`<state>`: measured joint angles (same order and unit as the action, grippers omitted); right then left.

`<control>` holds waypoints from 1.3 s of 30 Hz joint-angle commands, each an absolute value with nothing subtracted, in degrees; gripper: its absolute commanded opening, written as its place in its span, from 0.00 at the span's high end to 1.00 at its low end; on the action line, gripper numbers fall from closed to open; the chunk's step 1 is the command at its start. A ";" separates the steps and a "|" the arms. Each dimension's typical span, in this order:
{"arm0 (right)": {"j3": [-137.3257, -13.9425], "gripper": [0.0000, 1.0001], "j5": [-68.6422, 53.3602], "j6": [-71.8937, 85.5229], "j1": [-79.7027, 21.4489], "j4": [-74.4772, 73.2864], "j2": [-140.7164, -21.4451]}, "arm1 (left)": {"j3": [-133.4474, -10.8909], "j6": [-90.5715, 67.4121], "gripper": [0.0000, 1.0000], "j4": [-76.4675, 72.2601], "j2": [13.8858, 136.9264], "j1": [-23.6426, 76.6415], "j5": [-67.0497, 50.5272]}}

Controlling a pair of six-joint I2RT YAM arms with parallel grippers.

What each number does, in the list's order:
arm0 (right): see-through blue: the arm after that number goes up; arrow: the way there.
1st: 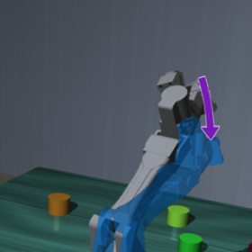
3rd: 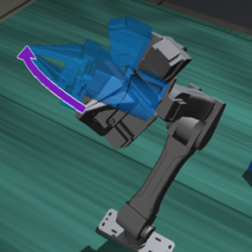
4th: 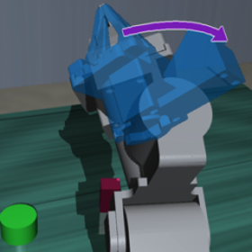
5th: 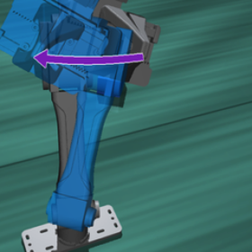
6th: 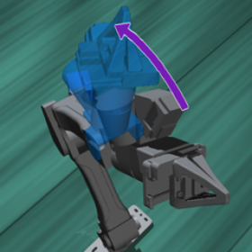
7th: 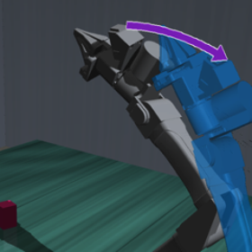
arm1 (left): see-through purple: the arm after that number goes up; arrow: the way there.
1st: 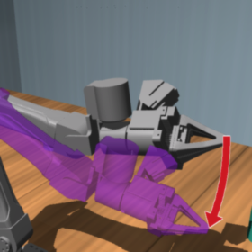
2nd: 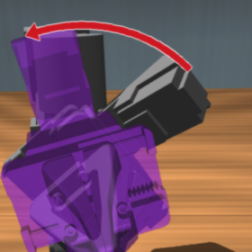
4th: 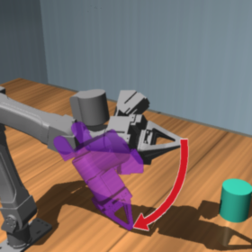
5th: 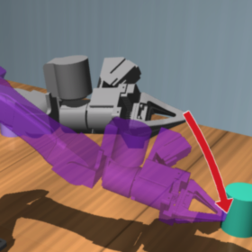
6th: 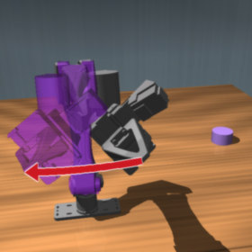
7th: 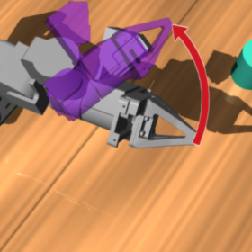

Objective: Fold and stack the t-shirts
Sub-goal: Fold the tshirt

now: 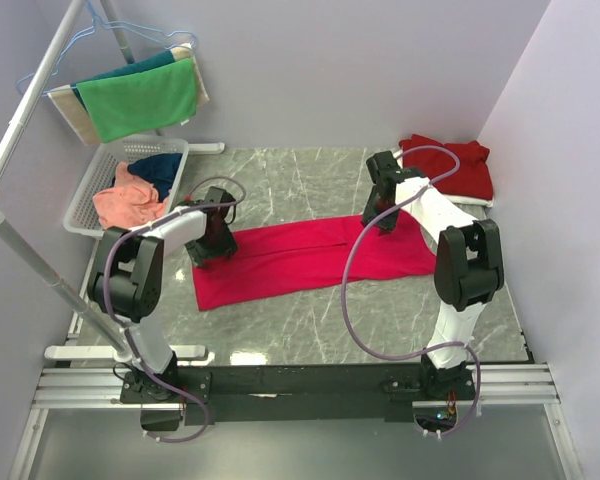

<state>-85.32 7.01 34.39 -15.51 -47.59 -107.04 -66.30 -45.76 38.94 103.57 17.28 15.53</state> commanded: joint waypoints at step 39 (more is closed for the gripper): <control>-125.22 0.46 2.90 31.73 -18.63 -56.42 -142.28 | -62.31 -41.22 0.18 47.46 71.81 17.49 8.53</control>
